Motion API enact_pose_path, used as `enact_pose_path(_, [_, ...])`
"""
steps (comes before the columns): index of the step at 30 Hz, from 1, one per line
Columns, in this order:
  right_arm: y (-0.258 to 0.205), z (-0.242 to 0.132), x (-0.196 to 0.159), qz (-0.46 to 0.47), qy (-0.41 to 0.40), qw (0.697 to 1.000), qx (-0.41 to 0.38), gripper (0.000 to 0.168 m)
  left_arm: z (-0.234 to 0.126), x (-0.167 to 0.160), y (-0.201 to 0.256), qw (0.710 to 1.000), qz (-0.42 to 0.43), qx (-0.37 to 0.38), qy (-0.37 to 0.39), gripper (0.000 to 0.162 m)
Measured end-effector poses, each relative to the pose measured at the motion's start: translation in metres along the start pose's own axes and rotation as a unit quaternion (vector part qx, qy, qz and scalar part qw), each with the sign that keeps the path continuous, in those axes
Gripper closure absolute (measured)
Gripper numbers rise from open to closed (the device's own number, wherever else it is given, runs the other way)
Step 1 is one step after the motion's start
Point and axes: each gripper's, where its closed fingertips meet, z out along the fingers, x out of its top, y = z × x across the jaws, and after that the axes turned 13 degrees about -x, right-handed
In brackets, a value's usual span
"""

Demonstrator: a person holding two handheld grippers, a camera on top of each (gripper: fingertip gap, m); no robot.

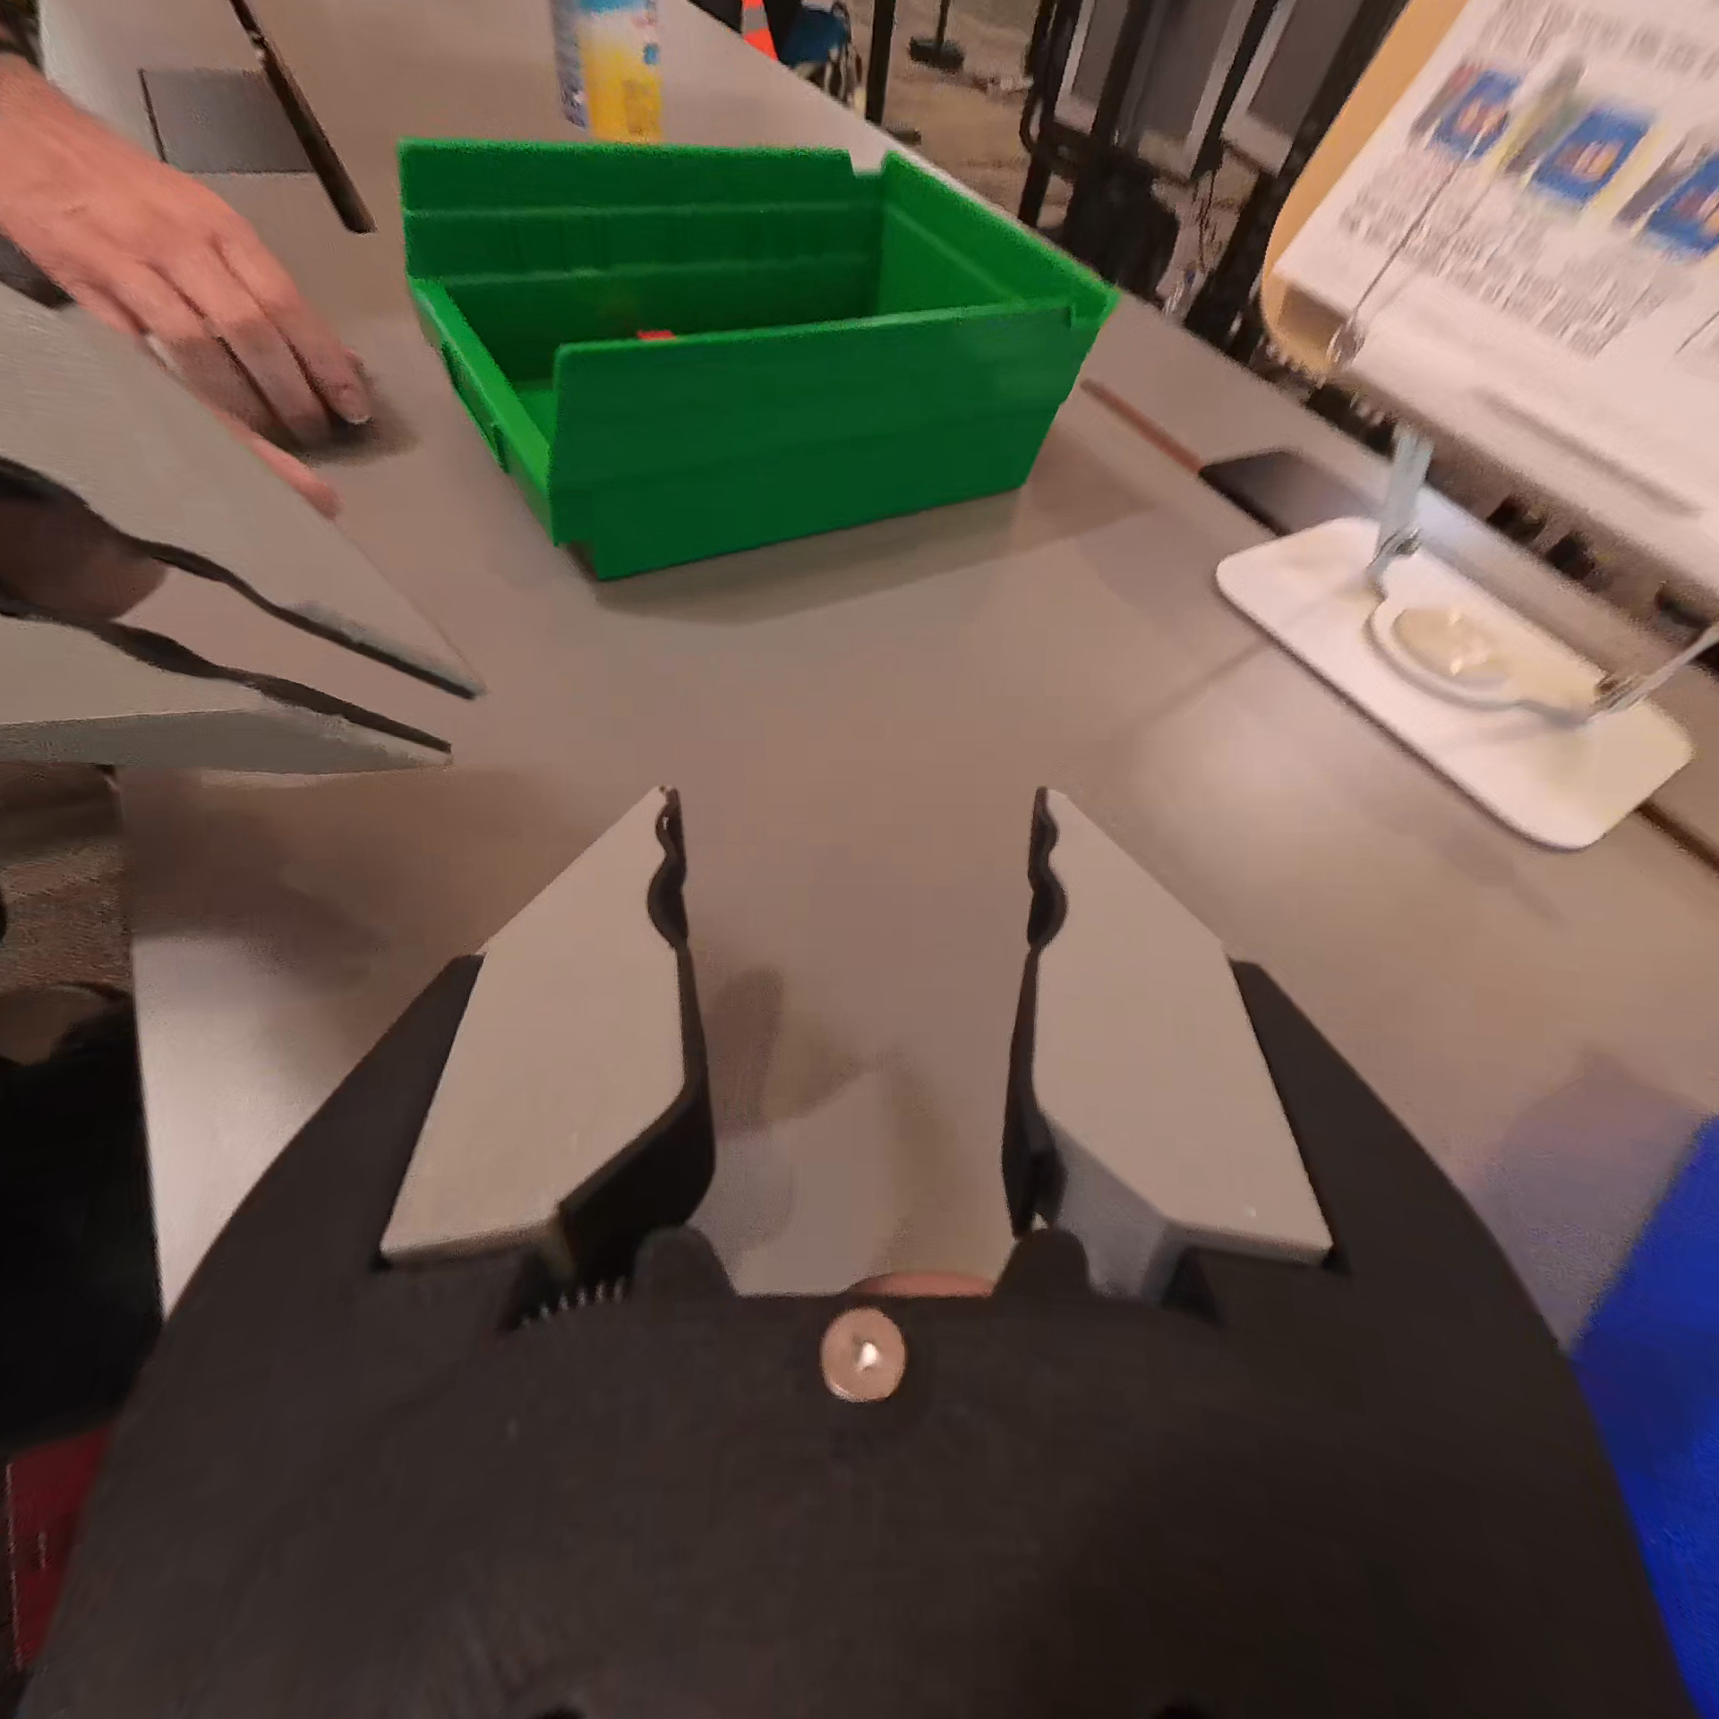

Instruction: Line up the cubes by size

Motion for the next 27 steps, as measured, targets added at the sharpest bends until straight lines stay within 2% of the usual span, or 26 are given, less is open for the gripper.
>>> enact_pose_path(3, [0.016, 0.024, -0.015, 0.031, -0.010, 0.999, -0.030, 0.092, 0.003, -0.007, -0.011, 0.999, -0.038, 0.017, -0.007, 0.154])
enact_pose_path(6, [0.021, 0.028, -0.019, 0.062, -0.003, 0.998, -0.032, 0.090, 0.005, -0.012, -0.012, 0.999, -0.051, 0.009, -0.007, 0.153])
enact_pose_path(11, [0.033, 0.024, -0.026, -0.016, 0.009, 0.996, -0.092, 0.096, 0.009, -0.018, -0.015, 0.999, -0.049, 0.012, -0.019, 0.151])
enact_pose_path(19, [0.028, 0.023, -0.022, 0.000, 0.020, 0.997, -0.079, 0.098, 0.002, -0.022, -0.018, 0.997, -0.069, 0.016, -0.026, 0.151])
enact_pose_path(23, [0.028, 0.019, -0.021, 0.015, 0.016, 0.998, -0.060, 0.097, -0.016, -0.033, -0.033, 0.995, -0.086, 0.035, -0.032, 0.146])
enact_pose_path(27, [0.025, 0.010, -0.022, 0.012, 0.017, 0.999, -0.038, 0.097, -0.061, -0.066, -0.071, 0.992, -0.097, 0.061, -0.052, 0.141])
